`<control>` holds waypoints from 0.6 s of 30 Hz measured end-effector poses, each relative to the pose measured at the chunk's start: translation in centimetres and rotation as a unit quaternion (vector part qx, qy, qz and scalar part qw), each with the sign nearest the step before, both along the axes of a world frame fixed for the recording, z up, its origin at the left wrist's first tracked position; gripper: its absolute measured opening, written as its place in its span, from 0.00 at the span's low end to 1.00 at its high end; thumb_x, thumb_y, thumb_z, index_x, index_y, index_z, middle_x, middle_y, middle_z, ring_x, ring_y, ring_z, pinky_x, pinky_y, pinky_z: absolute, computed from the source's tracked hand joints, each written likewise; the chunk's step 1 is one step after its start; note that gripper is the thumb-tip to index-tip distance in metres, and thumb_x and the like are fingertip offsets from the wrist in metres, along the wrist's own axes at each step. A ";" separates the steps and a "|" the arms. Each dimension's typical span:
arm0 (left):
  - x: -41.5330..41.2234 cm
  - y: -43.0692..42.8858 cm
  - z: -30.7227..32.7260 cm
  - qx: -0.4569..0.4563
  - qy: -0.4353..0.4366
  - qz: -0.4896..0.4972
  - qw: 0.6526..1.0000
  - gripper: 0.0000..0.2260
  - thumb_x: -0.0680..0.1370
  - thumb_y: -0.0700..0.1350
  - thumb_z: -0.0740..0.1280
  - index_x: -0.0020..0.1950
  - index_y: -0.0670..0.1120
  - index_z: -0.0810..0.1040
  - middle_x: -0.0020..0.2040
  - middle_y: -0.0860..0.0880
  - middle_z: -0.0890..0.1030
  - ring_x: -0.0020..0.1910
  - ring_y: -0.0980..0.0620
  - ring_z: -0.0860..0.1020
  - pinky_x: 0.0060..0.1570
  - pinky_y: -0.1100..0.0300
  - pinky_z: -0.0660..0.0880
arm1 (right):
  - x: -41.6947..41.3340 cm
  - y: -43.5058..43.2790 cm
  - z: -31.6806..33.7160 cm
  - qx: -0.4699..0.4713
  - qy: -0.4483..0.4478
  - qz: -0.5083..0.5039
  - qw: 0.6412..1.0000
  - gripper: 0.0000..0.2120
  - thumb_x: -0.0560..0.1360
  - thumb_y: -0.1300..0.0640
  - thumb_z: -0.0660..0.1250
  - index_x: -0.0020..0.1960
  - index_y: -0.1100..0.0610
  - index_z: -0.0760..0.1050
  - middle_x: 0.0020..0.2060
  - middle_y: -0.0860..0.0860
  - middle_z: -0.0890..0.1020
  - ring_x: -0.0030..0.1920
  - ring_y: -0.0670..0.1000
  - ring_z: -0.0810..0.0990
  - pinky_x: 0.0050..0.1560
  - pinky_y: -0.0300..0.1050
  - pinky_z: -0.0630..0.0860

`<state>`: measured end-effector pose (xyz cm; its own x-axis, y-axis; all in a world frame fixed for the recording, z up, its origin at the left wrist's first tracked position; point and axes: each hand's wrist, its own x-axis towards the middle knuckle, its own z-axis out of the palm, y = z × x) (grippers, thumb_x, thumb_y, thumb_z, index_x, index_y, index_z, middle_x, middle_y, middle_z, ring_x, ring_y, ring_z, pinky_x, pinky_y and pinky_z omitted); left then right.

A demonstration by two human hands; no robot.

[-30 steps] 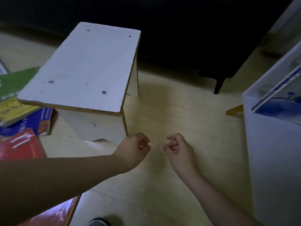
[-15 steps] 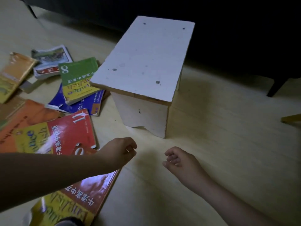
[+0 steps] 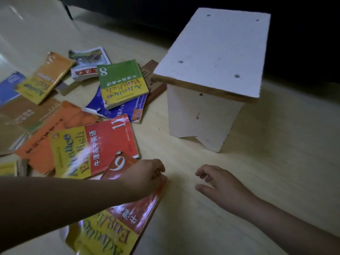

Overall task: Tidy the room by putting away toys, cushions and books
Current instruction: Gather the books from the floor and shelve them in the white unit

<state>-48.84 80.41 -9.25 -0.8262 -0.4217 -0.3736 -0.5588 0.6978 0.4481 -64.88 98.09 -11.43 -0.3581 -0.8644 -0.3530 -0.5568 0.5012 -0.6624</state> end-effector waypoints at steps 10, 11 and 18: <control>12.6 -4.5 1.8 0.007 -0.033 0.071 0.997 0.07 0.77 0.48 0.66 0.54 0.50 0.78 0.45 0.54 0.80 0.44 0.57 0.78 0.45 0.64 0.74 | 7.2 -9.2 3.0 0.016 0.106 0.207 0.972 0.19 0.76 0.46 0.66 0.65 0.46 0.69 0.59 0.46 0.73 0.59 0.47 0.74 0.58 0.41 0.70; 13.5 -5.0 1.8 0.006 -0.037 0.078 0.996 0.07 0.77 0.48 0.66 0.54 0.50 0.78 0.44 0.55 0.79 0.44 0.57 0.78 0.45 0.64 0.74 | 7.8 -10.0 3.5 0.017 0.115 0.221 0.968 0.20 0.76 0.46 0.66 0.66 0.46 0.68 0.60 0.46 0.73 0.60 0.47 0.74 0.58 0.41 0.70; 18.0 -8.1 -0.6 0.004 -0.044 0.141 0.989 0.09 0.78 0.51 0.65 0.56 0.50 0.76 0.50 0.54 0.79 0.48 0.56 0.77 0.50 0.62 0.75 | 9.6 -12.5 5.9 0.097 0.195 0.340 0.915 0.23 0.76 0.44 0.65 0.69 0.46 0.64 0.63 0.46 0.71 0.61 0.47 0.72 0.59 0.43 0.71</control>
<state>-30.83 72.27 -9.90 -0.6401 -0.6276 -0.4432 -0.7680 0.5048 0.3942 -55.23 85.57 -5.55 0.1076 -0.8687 -0.4834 -0.9588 0.0380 -0.2816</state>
